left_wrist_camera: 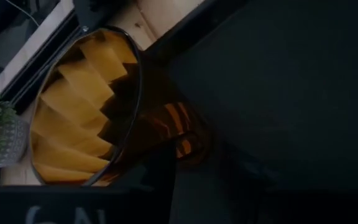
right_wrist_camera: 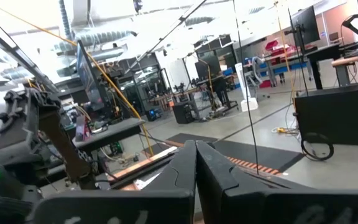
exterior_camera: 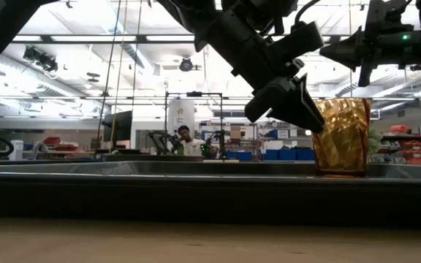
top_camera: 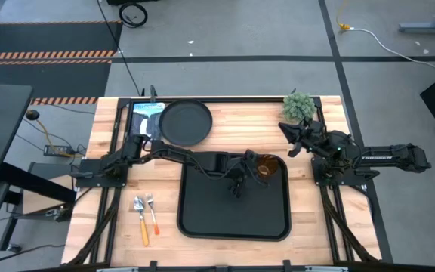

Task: Pick and place plate/cup/fork/spoon on tray
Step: Put the brown glass on the top right of the black serving tray, then put the black plate on the bottom right of the black serving tray

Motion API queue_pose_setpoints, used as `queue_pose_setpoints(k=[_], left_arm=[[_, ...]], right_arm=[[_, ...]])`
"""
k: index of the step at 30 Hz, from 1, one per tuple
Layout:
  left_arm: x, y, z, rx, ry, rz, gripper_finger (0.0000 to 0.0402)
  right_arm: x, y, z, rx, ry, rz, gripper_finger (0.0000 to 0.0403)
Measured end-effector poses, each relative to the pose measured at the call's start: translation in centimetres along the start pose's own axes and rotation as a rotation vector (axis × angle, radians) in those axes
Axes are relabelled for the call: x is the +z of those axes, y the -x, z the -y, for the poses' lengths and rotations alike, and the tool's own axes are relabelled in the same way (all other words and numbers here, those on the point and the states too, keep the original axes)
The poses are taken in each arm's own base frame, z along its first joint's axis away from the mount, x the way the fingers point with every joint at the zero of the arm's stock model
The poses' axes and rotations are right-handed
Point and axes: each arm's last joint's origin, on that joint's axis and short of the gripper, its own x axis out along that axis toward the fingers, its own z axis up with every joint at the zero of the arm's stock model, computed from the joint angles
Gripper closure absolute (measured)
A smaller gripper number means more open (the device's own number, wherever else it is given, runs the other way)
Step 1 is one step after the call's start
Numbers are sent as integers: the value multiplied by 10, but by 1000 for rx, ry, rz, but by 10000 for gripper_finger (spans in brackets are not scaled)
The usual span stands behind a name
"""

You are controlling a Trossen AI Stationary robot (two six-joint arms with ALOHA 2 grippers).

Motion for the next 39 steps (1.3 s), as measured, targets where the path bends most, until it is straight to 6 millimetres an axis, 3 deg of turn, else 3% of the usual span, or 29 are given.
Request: queue_pose_setpoints(k=[8, 16, 20, 25, 29, 34, 39], left_arm=[[-7, -1, -7, -11, 47, -14, 283], [0, 28, -5, 25, 34, -155, 290], [-16, 51, -2, 85, 56, -186, 312], [-52, 85, 3, 178, 138, -164, 342], [-71, 113, -4, 250, 274, -83, 353], [-101, 134, -12, 328, 455, -13, 356], [-146, 147, -32, 437, 711, -34, 356]], right_arm=[[1, 0, -1, 11, 5, 7, 392], [4, 1, -3, 82, -4, 25, 392], [5, 1, -3, 87, -9, 31, 392], [5, 1, -3, 87, -9, 35, 392], [6, 1, -3, 88, -13, 44, 392], [7, 1, -3, 89, -17, 49, 392], [6, 1, -4, 89, -19, 43, 392]])
